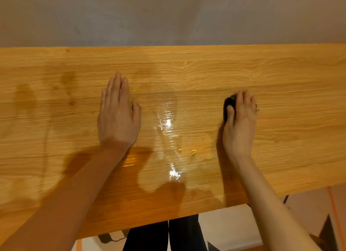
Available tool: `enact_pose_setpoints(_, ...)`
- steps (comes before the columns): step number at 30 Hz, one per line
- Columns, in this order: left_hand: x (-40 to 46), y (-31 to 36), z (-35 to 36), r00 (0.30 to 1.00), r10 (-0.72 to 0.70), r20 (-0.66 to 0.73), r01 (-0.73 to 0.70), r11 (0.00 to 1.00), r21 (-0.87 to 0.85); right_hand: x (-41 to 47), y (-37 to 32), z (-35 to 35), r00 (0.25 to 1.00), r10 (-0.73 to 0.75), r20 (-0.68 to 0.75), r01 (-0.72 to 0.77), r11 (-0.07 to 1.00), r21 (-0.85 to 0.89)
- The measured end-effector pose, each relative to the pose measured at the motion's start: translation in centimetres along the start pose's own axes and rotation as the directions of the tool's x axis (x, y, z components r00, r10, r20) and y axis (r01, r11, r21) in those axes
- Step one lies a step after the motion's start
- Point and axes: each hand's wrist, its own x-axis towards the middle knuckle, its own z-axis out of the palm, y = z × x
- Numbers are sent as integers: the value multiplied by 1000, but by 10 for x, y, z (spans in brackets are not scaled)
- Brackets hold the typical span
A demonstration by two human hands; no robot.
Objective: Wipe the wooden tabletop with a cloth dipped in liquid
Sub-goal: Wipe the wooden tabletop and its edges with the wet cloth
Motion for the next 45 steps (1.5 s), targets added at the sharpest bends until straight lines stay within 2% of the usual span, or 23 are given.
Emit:
enact_pose_setpoints(1,0,-1,0,1000,-1,2,1,1000,2,-11,-15,10,1000,-3,-11,3,1000,-10)
enact_pose_setpoints(3,0,0,-1,1000,-6,3,6,1000,3,-43,-54,34,989,-147,12,147,989,-5)
enact_pose_setpoints(6,-1,2,-1,1000,-5,4,5,1000,9,-86,-89,49,902,-400,161,393,916,76)
enact_pose_setpoints(8,-1,4,-1,1000,-3,-3,3,1000,-1,-76,-74,37,850,-480,217,468,877,106)
enact_pose_setpoints(10,-2,4,-1,1000,-3,-9,2,1000,-14,-53,-39,16,879,-429,208,429,902,44)
enact_pose_setpoints(13,-3,3,-1,1000,1,-14,-2,1000,-23,-20,24,-17,987,-130,90,131,991,-3)
enact_pose_setpoints(15,-3,2,-2,1000,3,-18,-3,1000,-21,-17,36,-23,999,29,16,-29,999,32)
enact_pose_setpoints(16,-3,2,-2,1000,1,-21,-1,1000,-18,-22,28,-19,999,48,-10,-48,998,43)
enact_pose_setpoints(18,-2,1,-3,1000,3,-19,-4,1000,-17,-46,-5,-1,1000,-26,3,26,999,26)
enact_pose_setpoints(20,-1,1,-3,1000,9,-23,-10,1000,-18,-83,-43,23,967,-236,98,233,971,44)
enact_pose_setpoints(22,-2,2,-2,999,18,-29,-18,1000,-13,-110,-63,27,856,-469,219,464,882,75)
enact_pose_setpoints(24,-2,2,0,999,20,-36,-21,1000,-23,-103,-45,12,743,-597,304,595,796,111)
enact_pose_setpoints(25,-2,1,1,999,19,-40,-21,999,-33,-93,-27,1,742,-588,322,593,800,91)
enact_pose_setpoints(26,-2,0,1,999,19,-46,-21,999,-40,-81,-7,-11,783,-540,311,552,832,55)
enact_pose_setpoints(28,-2,-3,1,998,24,-49,-26,998,-49,-60,29,-31,915,-332,229,333,942,34)
enact_pose_setpoints(29,-2,-4,-1,999,28,-38,-30,998,-56,-53,39,-36,956,-221,193,215,975,51)
enact_pose_setpoints(32,-13,-3,-11,997,76,27,-74,995,-60,-54,30,-26,991,-81,105,74,995,66)
enact_pose_setpoints(34,-40,0,-22,992,104,70,-100,993,-57,-69,3,-9,988,-134,80,128,989,72)
enact_pose_setpoints(36,-84,5,-30,991,78,111,-68,994,-86,-93,-29,14,960,-265,93,259,963,70)
enact_pose_setpoints(39,-144,10,-31,987,79,137,-65,992,-106,-127,-63,34,844,-501,190,491,865,98)
enact_pose_setpoints(41,-160,9,-25,986,98,136,-85,991,-99,-117,-49,23,766,-588,258,579,807,118)
enact_pose_setpoints(43,-163,8,-22,986,110,124,-101,992,-78,-94,-10,-1,795,-539,278,539,838,84)
enact_pose_setpoints(45,-164,9,-20,988,107,115,-100,993,-65,-70,37,-28,897,-385,219,384,922,51)
